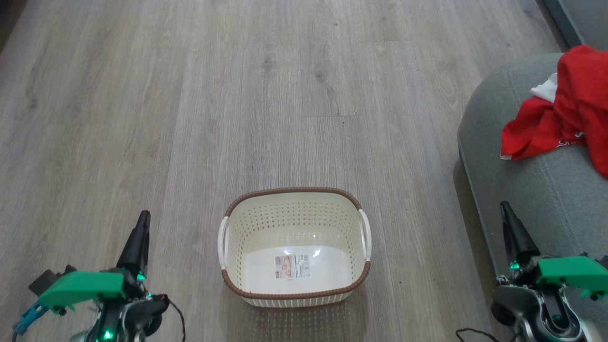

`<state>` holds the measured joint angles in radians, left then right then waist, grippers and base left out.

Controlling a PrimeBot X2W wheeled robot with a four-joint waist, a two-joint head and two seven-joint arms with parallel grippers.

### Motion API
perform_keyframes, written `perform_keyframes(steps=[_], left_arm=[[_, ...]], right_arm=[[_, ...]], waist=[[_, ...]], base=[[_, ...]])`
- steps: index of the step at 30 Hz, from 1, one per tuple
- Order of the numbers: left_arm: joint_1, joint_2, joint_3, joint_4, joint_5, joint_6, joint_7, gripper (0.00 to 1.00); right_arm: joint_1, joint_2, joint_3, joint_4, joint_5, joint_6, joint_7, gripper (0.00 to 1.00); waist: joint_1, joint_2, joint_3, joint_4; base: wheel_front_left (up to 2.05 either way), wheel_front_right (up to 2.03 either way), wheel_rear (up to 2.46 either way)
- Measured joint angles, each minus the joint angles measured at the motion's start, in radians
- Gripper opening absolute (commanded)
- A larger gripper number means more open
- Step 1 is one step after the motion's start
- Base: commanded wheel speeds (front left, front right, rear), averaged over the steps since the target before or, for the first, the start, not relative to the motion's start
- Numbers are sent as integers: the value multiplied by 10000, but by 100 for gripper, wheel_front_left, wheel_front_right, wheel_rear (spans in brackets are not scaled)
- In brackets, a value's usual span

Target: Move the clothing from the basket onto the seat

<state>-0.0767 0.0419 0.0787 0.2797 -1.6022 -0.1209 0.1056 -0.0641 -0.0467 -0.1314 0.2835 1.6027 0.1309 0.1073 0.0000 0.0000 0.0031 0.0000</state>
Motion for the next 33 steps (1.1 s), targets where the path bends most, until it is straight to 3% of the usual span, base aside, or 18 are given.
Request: perform_keyframes(steps=[33], left_arm=[[0,0,2,0,0,0,0,0]], right_arm=[[0,0,0,0,0,0,0,0]], waist=[[0,0,0,0]], base=[[0,0,0]])
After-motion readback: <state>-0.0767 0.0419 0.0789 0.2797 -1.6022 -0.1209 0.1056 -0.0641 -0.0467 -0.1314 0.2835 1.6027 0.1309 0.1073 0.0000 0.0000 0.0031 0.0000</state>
